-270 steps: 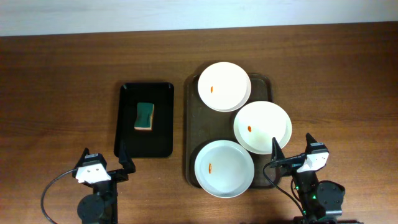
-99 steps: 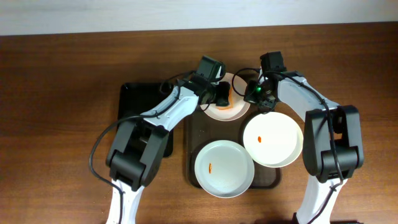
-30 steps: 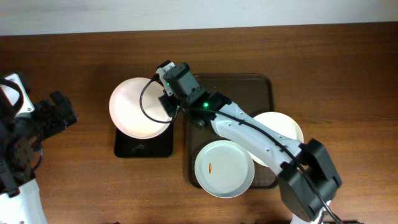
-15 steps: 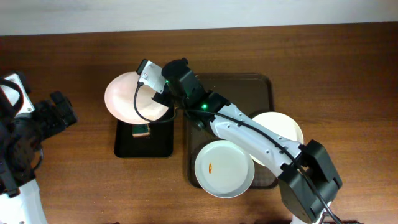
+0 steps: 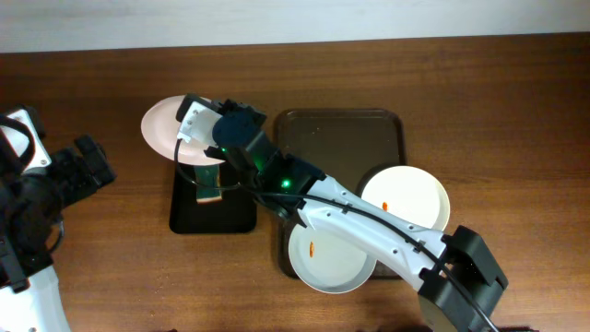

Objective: Clean dirty plates on tray and stack at the side

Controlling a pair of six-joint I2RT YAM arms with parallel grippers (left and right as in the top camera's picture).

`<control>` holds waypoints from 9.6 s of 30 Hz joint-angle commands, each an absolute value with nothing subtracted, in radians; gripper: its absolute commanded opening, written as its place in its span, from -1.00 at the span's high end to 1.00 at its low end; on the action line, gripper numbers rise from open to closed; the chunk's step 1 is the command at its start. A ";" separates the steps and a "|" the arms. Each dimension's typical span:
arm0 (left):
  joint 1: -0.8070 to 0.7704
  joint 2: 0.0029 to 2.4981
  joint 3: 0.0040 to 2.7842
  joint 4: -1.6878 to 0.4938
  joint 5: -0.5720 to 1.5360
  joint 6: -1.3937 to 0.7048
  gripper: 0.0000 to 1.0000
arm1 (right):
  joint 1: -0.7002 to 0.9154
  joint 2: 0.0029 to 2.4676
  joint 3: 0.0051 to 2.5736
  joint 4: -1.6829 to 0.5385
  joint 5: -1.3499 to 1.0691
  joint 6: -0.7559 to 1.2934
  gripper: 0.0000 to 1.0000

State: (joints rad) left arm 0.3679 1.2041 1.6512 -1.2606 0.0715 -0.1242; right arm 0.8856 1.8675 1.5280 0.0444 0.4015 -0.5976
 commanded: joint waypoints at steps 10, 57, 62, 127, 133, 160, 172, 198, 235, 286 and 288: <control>0.374 1.196 1.659 -1.259 0.075 -0.133 -0.99 | 0.548 1.779 1.546 -0.484 0.065 0.323 0.92; 0.374 1.196 1.659 -1.264 0.130 -0.134 -0.99 | 0.207 1.933 1.544 -0.648 -0.135 0.056 0.66; 0.371 1.200 1.657 -1.304 0.415 -0.133 -0.99 | 0.209 1.754 1.544 -0.966 -0.211 0.057 0.42; -0.012 1.485 1.535 -1.209 0.195 -0.052 -1.00 | -0.252 1.706 1.064 -0.894 -0.230 0.196 0.85; -0.012 1.485 1.535 -1.208 0.194 -0.052 -0.99 | -0.253 1.706 1.066 -0.850 -0.224 0.146 0.34; -0.012 1.485 1.535 -1.197 0.194 -0.052 -0.99 | 0.200 1.989 1.201 -0.146 -0.105 0.075 0.23; -0.012 1.485 1.535 -1.197 0.194 -0.052 -0.99 | 0.196 1.930 1.257 -0.201 -0.149 0.177 0.92; -0.012 1.485 1.535 -1.197 0.194 -0.052 -0.99 | 0.215 2.127 1.423 -0.468 -0.060 -0.026 0.92; -0.012 1.485 1.535 -1.197 0.194 -0.052 -0.99 | 0.867 1.903 1.519 -0.201 0.799 -0.221 0.92; -0.012 1.488 1.535 -1.205 0.156 -0.047 -0.99 | -0.079 1.776 1.115 -0.935 0.007 0.315 0.81; -0.012 1.488 1.535 -1.205 0.156 -0.047 -0.99 | -0.079 1.764 1.129 -0.927 -0.010 0.315 0.89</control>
State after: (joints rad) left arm -0.0093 1.4944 1.5330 -1.2064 0.1635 -0.0669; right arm -0.0788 1.7733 1.1164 -0.9325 0.0170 0.3252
